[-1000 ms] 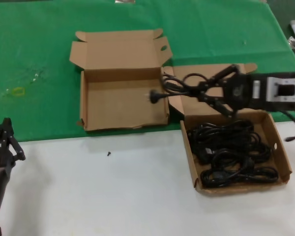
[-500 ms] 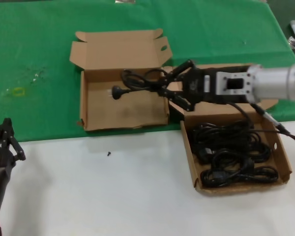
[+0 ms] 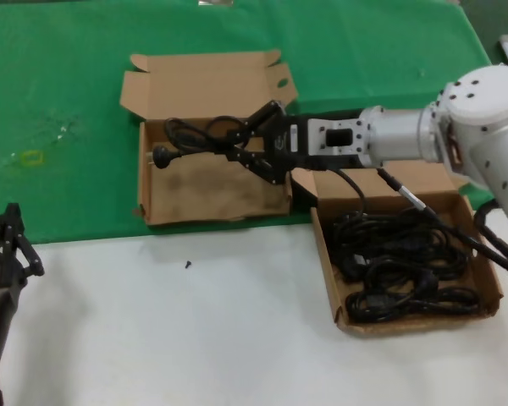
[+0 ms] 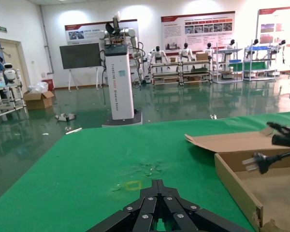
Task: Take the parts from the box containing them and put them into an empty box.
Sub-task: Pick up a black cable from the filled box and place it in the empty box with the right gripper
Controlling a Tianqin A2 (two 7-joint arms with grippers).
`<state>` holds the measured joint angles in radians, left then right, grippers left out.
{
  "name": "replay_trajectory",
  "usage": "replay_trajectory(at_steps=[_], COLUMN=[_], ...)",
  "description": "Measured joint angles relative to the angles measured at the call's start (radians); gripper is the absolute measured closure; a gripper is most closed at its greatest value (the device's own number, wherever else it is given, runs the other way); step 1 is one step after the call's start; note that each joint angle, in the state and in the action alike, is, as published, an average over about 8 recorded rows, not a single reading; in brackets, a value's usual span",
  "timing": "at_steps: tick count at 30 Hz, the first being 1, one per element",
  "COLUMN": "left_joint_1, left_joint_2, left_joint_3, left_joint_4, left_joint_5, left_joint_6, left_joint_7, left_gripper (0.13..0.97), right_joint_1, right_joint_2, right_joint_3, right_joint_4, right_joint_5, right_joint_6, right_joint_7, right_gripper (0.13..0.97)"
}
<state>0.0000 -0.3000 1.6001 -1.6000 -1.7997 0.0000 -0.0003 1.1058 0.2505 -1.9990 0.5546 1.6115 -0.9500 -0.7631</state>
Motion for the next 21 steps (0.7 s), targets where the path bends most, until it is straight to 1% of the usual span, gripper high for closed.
replay_trajectory(at_steps=[6,10,15,21], left_joint_1=[0.0,0.0,0.0,0.0], left_joint_2=[0.0,0.0,0.0,0.0], left_joint_3=[0.0,0.0,0.0,0.0], left_joint_4=[0.0,0.0,0.0,0.0], left_joint_5=[0.0,0.0,0.0,0.0], left_joint_6=[0.0,0.0,0.0,0.0], left_joint_7=[0.0,0.0,0.0,0.0], left_gripper=[0.954,0.954,0.954,0.954], right_joint_1=[0.099,0.148,0.179,0.19], right_joint_2=[-0.081,-0.114,-0.135,-0.144], right_joint_3=[0.037,0.061,0.079,0.093], right_joint_4=[-0.26,-0.39,-0.474,-0.513], right_joint_5=[0.016,0.022,0.019,0.009], right_joint_6=[0.019,0.043,0.077,0.105], right_joint_7=[-0.164,-0.252,-0.313,-0.342], right_gripper=[0.904,0.904,0.902,0.887])
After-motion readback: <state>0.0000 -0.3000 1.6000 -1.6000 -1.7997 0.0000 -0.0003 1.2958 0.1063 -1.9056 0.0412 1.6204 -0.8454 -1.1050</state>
